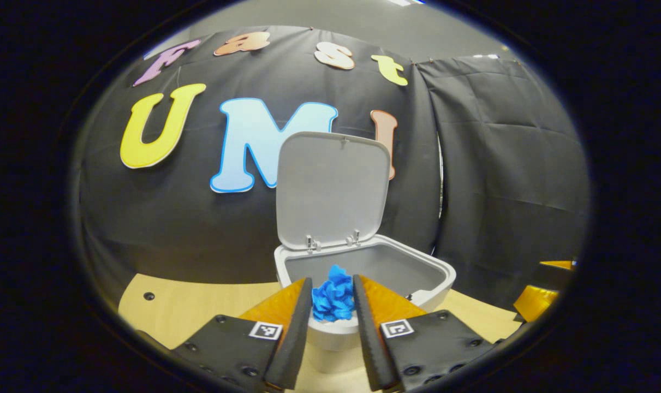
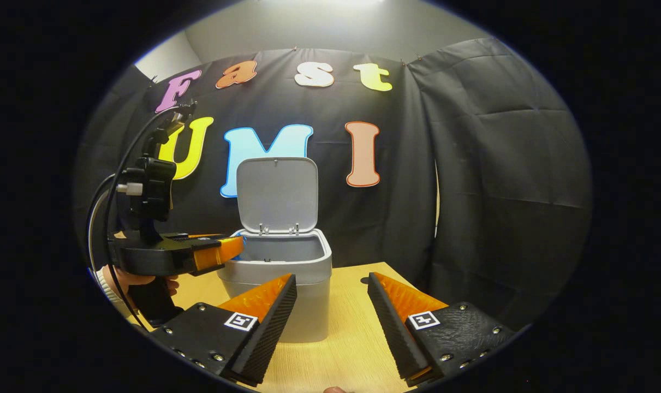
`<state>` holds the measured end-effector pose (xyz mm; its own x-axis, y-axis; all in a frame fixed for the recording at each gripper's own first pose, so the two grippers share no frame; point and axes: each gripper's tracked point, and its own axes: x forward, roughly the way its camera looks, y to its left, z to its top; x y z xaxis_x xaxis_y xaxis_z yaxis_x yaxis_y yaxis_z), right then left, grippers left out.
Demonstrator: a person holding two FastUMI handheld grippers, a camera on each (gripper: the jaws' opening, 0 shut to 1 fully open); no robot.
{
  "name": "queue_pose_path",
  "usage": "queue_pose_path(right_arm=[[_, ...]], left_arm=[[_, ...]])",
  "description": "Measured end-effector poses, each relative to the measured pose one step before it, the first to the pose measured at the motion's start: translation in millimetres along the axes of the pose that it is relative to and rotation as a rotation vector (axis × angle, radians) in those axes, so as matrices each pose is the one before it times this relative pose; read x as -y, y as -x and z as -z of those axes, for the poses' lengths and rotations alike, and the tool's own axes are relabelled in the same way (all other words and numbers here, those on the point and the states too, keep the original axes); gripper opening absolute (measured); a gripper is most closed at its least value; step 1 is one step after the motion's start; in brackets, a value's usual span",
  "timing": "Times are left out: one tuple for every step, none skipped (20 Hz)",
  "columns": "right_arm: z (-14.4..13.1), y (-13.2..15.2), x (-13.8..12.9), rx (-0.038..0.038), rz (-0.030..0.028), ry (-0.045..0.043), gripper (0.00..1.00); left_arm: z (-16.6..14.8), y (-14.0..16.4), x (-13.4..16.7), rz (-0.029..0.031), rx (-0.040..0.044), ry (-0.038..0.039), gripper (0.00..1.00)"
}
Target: Press the lid of the desktop garbage bin to open it, pick up the crumpled paper on the desktop and throw it into the bin, then pick up the pop can on the desktop and drop it into the bin, and finally close the garbage bin lid.
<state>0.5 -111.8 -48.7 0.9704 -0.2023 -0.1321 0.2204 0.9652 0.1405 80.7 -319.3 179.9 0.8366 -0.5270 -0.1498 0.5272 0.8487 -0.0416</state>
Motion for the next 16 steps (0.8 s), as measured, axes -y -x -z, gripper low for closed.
queue_pose_path(right_arm=[[-1.02, -0.15, -2.45, 0.00056, -0.00521, 0.00216, 0.85], [0.45, 0.15, -2.55, 0.00062, -0.00522, 0.00237, 0.85], [-1.22, 0.12, -2.32, 0.00243, -0.00618, 0.00143, 0.85], [-1.14, 0.86, -2.68, 0.00425, -0.00583, 0.00122, 0.85], [-1.99, 0.44, -2.87, 0.00297, -0.00481, 0.0013, 0.85], [0.81, 0.07, -2.37, 0.00143, -0.00738, 0.00069, 0.85], [-1.16, 0.53, -3.39, 0.00198, -0.00706, -0.00048, 0.85], [-0.88, 0.45, -3.78, 0.00335, -0.01245, -0.00023, 0.85], [0.22, 0.44, -4.16, -0.00211, -0.01178, 0.00042, 0.85], [1.53, 0.3, -4.87, -0.00341, -0.01351, 0.00161, 0.86], [1.7, 0.17, -5.36, -0.00706, -0.01415, 0.00191, 0.86], [1.84, 1.38, -4.71, -0.00283, -0.01498, -0.00035, 0.86], [0.01, 1.3, -5.49, -0.00217, -0.01345, -0.00062, 0.85], [1.26, 1.28, -4.63, -0.00091, -0.01365, 0.00077, 0.85], [0.67, 1.06, -5.5, 0.0, -0.01183, 0.00223, 0.85], [1.22, 0.9, -5.65, -0.00315, -0.01353, 0.0036, 0.85]], left_arm=[[-1.21, 1.33, -0.75, 0.00049, 0.00455, 0.00317, 0.66], [-1.0, 2.35, -1.66, -0.0025, 0.00413, 0.00232, 0.76], [-1.16, 3.33, -3.1, -0.00845, 0.00314, 0.00043, 0.85], [-1.28, 3.0, -1.95, -0.00532, 0.00605, 0.00104, 0.89], [-1.62, 4.09, -2.8, -0.00633, 0.00623, 0.00095, 0.92], [-1.41, 4.71, -3.03, -0.00828, 0.00473, 0.00026, 0.92], [-1.61, 5.32, -4.41, -0.01041, 0.00657, -0.00022, 0.93], [-1.67, 5.52, -3.3, -0.00744, 0.00697, -0.00141, 0.93], [-1.82, 6.56, -3.85, -0.01233, 0.00816, -0.00388, 0.94], [-1.63, 6.28, -4.11, -0.01208, 0.0081, -0.00385, 0.96], [-1.2, 7.36, -4.88, -0.01182, 0.0062, -0.00134, 0.96], [-1.02, 7.06, -4.44, -0.00991, 0.00787, 0.00218, 0.96], [-2.44, 8.23, -6.05, -0.01334, 0.0103, 0.00228, 0.96], [-1.69, 7.04, -5.86, -0.0129, 0.00896, -0.00023, 0.96], [-2.24, 8.43, -6.15, -0.01128, 0.00617, -0.00106, 0.95], [0.52, 7.15, -5.0, -0.01152, 0.00403, -0.00063, 0.95]])
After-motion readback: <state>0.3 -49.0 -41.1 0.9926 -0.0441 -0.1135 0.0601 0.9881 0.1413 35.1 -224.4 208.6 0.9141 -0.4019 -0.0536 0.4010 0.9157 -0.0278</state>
